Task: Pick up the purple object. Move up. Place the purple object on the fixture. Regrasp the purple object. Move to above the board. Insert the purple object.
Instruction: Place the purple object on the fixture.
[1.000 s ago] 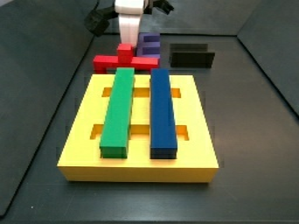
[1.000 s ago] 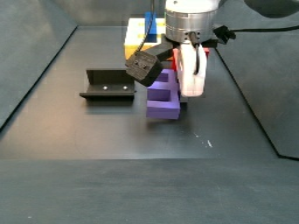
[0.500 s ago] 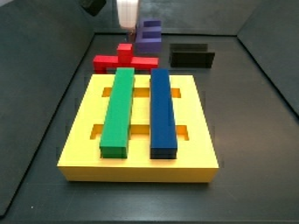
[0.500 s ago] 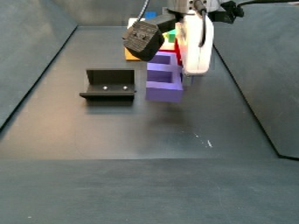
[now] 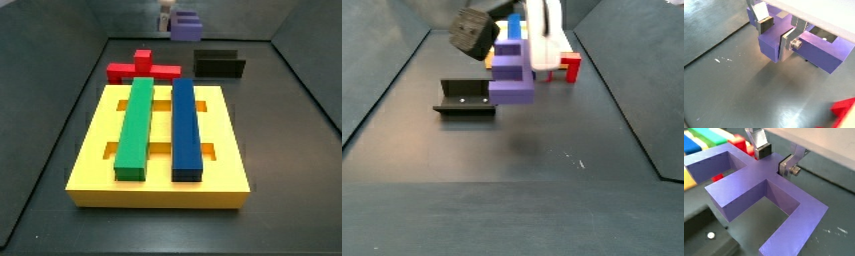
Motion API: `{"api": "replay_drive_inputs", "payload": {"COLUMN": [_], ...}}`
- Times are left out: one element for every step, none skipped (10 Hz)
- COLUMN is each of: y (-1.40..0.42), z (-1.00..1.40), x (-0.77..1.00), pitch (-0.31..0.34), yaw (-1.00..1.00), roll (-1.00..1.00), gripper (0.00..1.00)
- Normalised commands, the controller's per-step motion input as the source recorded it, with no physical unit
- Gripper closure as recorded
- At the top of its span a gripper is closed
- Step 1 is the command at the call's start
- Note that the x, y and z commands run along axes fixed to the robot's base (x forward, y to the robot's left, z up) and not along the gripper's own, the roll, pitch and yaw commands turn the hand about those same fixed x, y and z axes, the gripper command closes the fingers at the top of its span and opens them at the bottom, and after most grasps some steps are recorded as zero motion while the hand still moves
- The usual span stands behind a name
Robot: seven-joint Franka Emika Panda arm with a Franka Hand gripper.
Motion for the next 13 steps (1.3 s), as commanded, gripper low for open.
{"api": "replay_drive_inputs", "payload": {"y": [-0.05,-0.07,-0.1,-0.21,-0.07,-0.09,-0.1,-0.03,0.0,0.0,0.0,0.0,-0.03], "z": [0.43,0.44,0.39,0.22,0.09,0.06,0.0,0.09,0.09,0.06,0.11,0.13,0.04], "x": [0.71,0.73,0.75,0.69,0.62,0.62,0.63,0.67,0.68,0.63,0.57,0.55,0.45], "pitch": [0.537,0.529,0.577,0.609,0.823,0.869,0.889,0.863,0.84,0.826,0.811,0.809,0.771], "yaw": [0.0,0.0,0.01,0.17,0.2,0.13,0.13,0.13,0.17,0.23,0.29,0.31,0.39], "roll": [-0.84,-0.82,-0.72,-0.57,-0.35,-0.26,-0.27,-0.13,-0.15,-0.17,-0.13,-0.1,-0.17], "gripper": [1.0,1.0,1.0,1.0,1.0,1.0,1.0,1.0,1.0,1.0,1.0,1.0,1.0]}}
